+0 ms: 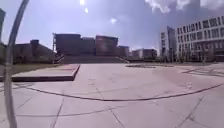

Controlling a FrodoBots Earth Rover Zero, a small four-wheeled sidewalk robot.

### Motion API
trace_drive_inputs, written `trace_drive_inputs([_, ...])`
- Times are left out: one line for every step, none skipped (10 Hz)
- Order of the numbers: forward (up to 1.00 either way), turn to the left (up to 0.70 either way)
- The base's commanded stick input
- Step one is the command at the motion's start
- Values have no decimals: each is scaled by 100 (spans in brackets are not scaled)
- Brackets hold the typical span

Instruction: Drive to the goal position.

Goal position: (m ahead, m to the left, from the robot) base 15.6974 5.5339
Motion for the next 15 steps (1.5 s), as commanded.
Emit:
trace_drive_inputs([85, 0])
trace_drive_inputs([85, 0])
trace_drive_inputs([85, 0])
trace_drive_inputs([85, 0])
trace_drive_inputs([85, 0])
trace_drive_inputs([85, 0])
trace_drive_inputs([85, 0])
trace_drive_inputs([85, 0])
trace_drive_inputs([85, 0])
trace_drive_inputs([85, 0])
trace_drive_inputs([85, 0])
trace_drive_inputs([85, 0])
trace_drive_inputs([85, 0])
trace_drive_inputs([85, 0])
trace_drive_inputs([85, 0])
